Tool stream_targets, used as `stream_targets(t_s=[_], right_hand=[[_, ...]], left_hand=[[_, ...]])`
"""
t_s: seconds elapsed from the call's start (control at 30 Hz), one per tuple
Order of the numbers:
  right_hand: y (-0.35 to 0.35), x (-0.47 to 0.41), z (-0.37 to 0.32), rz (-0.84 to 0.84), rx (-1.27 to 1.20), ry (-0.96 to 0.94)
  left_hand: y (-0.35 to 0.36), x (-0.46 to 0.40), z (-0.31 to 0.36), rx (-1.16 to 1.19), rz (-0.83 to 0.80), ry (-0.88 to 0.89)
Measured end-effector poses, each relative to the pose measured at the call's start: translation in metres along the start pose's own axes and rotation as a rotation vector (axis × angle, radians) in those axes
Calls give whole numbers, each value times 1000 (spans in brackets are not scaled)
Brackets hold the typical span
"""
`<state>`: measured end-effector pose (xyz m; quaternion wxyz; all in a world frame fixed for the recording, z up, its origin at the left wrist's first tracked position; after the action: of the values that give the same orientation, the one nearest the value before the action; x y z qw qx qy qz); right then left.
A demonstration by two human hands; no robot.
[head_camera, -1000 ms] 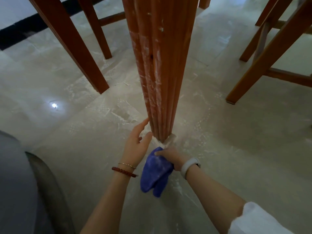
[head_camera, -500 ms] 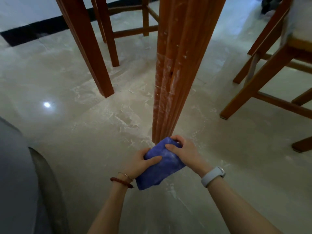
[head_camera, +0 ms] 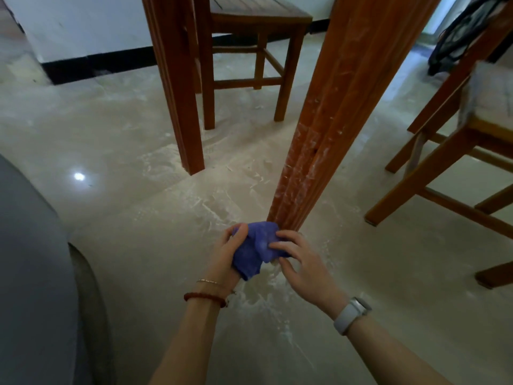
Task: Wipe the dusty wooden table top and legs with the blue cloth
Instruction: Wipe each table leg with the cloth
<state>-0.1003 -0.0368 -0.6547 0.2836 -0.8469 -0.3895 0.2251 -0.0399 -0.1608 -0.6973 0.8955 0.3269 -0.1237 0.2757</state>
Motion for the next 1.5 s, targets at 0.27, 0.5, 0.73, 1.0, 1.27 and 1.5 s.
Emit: stream_targets(t_s=[0.27,0.5,0.73,1.0,1.27,1.5], right_hand=[[-62,-12,-32,387,-13,-53],[-123,-35,-59,590,18,-58],[-143,-45,-74,603,-48,-89],[-145,-41,-74,540,-129,-121],[-150,-40,-77,516,-159,-85],[-169,-44,-76,524,-298,-34]], left_hand=[[16,9,53,-270,330,308],[100,52,162,-266,235,795],[190,92,248,-341,49,1177],[189,87,191,-964,155,1623],[192,111,217,-896,117,1654],[234,124,233,-943,133,1794]])
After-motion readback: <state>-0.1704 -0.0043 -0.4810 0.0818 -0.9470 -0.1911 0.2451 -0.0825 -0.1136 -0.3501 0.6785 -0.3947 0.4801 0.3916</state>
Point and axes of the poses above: each hand's wrist, its own x-axis away from the middle knuckle, its own y-axis out of the palm, z = x × y, the point moved 7 cm from there along -x, towards the middle knuckle, and after that the axes turned 4 degrees about -z, right-handed, at the moved point
